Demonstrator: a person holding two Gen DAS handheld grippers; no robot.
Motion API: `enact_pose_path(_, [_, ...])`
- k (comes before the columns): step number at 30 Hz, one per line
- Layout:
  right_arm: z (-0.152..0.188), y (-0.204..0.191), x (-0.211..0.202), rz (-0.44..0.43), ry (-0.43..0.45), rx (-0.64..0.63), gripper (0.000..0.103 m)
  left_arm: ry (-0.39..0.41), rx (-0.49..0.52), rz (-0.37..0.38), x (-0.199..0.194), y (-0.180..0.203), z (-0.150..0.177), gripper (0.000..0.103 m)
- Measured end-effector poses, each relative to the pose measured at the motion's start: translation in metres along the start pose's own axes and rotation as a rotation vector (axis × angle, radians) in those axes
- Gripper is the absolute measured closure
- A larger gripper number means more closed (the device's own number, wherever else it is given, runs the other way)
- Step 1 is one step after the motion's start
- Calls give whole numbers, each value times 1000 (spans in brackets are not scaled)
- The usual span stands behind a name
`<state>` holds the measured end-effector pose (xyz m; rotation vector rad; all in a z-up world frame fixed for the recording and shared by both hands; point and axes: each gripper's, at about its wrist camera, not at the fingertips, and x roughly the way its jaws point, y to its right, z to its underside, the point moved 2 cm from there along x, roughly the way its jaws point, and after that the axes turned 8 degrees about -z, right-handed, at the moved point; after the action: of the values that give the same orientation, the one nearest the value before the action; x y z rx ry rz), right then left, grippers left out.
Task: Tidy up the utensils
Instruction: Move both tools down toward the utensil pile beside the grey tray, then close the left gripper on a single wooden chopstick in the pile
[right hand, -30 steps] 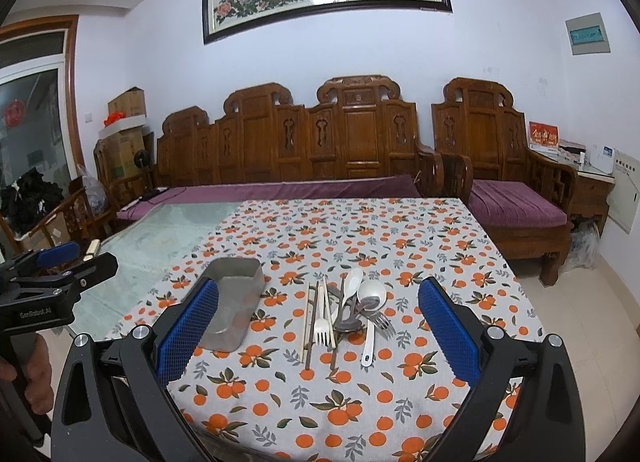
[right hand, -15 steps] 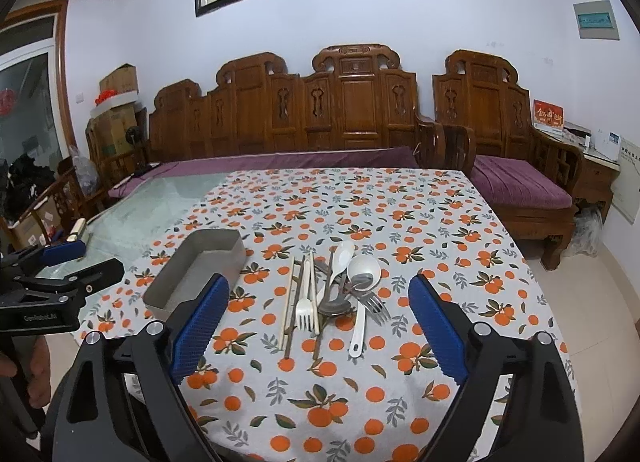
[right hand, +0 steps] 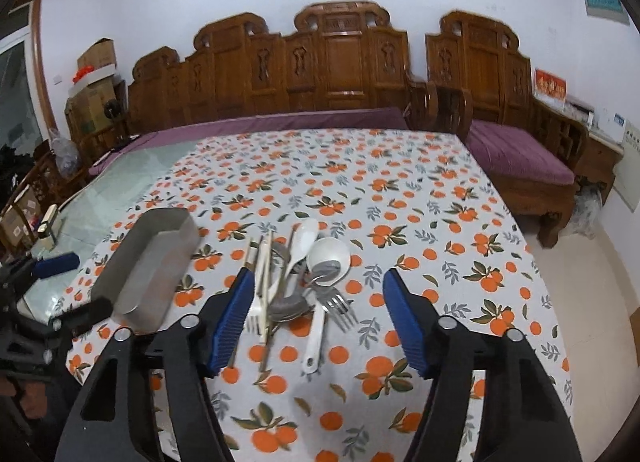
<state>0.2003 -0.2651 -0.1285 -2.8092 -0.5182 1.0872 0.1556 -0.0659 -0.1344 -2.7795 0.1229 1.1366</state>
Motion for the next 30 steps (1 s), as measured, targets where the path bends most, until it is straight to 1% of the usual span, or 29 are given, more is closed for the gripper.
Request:
enact_pose_path(4, [0, 12, 11, -7, -31, -12, 38, -15, 15, 23, 15, 11, 1, 7])
enact_pose_path(6, [5, 14, 14, -21, -44, -20, 38, -35, 15, 29, 25, 15, 4, 10])
enact_pose_path(8, [11, 15, 18, -29, -51, -25, 38, -54, 19, 38, 34, 20, 6, 20])
enact_pose_path(11, [21, 14, 27, -36, -84, -41, 38, -109, 21, 43, 57, 27, 12, 31])
enact_pose_path(12, [23, 13, 28, -32, -87, -47, 38, -123, 20, 43, 62, 28, 14, 33])
enact_pose_path(14, [27, 17, 33, -30, -101, -39, 38, -155, 19, 46, 76, 32, 17, 41])
enact_pose_path(18, [36, 23, 39, -28, -126, -29, 38, -188, 31, 26, 100, 41, 20, 44])
enact_pose_path(19, [37, 23, 40, -29, -130, -31, 40, -192, 37, 16, 105, 43, 19, 46])
enact_pose_path(20, [38, 23, 42, -30, -133, -33, 40, -198, 44, 4, 111, 45, 19, 52])
enact_pose_path(21, [39, 23, 43, -32, -137, -34, 40, -213, 50, -9, 118, 46, 18, 55])
enact_pose_path(22, [40, 22, 44, -34, -138, -36, 40, -223, 49, -15, 123, 46, 17, 60])
enact_pose_path(24, [41, 19, 44, -38, -141, -42, 41, -235, 37, -20, 130, 45, 16, 64])
enact_pose_path(25, [41, 18, 45, -39, -140, -45, 41, -237, 37, -24, 132, 44, 16, 70])
enact_pose_path(26, [41, 17, 45, -40, -141, -46, 41, -242, 37, -31, 134, 43, 16, 72])
enact_pose_path(28, [42, 16, 46, -44, -146, -48, 41, -262, 33, -34, 139, 42, 17, 72])
enact_pose_path(30, [43, 15, 48, -42, -151, -54, 41, -259, 35, -30, 141, 44, 17, 72])
